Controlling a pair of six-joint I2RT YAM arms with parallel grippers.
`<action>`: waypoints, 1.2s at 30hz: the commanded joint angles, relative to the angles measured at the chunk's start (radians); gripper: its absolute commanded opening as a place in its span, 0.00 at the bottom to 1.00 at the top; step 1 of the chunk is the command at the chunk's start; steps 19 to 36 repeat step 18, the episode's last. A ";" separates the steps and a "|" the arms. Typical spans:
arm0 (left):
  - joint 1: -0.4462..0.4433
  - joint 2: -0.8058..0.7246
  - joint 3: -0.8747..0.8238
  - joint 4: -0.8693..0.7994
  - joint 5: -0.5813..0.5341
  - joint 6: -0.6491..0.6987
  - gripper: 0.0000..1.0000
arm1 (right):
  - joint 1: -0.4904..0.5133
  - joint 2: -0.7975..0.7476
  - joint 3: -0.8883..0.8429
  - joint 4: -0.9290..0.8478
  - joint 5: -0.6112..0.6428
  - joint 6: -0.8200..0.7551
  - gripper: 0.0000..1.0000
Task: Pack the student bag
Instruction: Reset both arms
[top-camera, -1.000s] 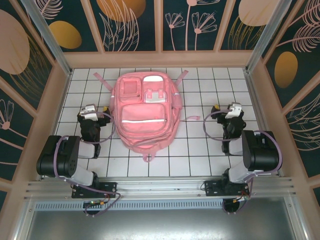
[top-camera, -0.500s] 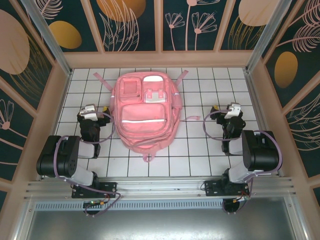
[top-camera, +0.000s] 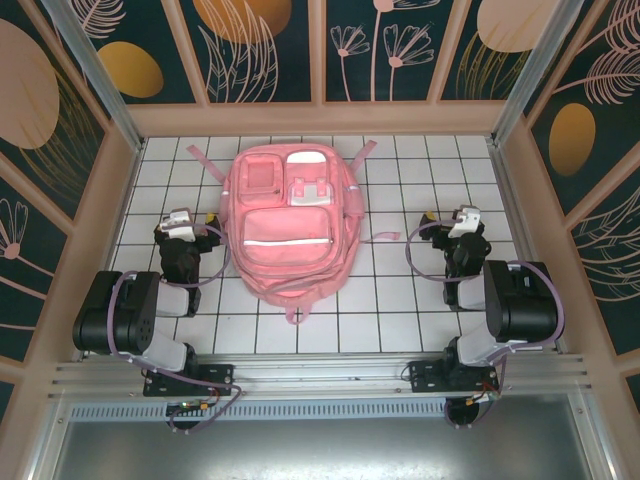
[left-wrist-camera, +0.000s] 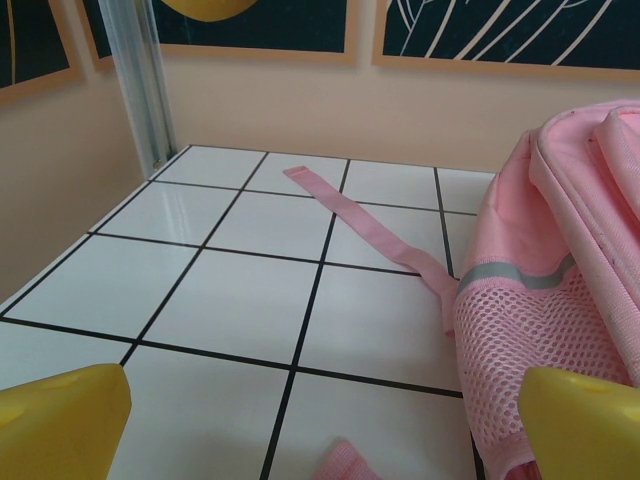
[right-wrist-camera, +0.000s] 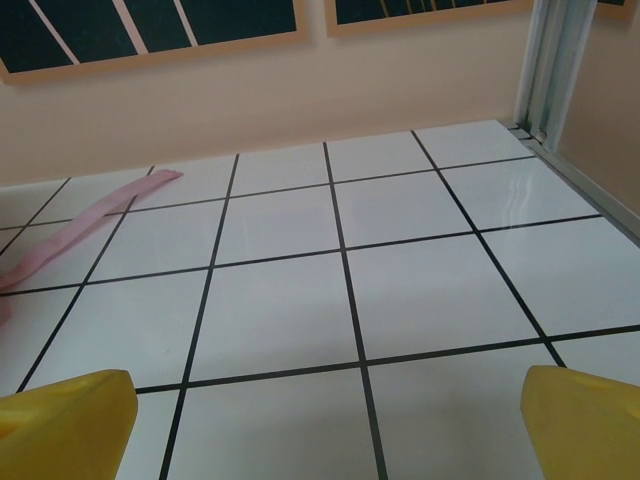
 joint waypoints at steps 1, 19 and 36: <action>0.006 0.001 0.011 0.041 0.011 0.007 0.99 | 0.001 0.000 0.006 0.009 -0.024 -0.005 0.99; 0.006 0.001 0.010 0.042 0.012 0.009 0.99 | 0.002 -0.001 0.006 0.009 -0.021 -0.006 0.99; 0.006 0.001 0.010 0.042 0.012 0.009 0.99 | 0.002 -0.001 0.006 0.009 -0.021 -0.006 0.99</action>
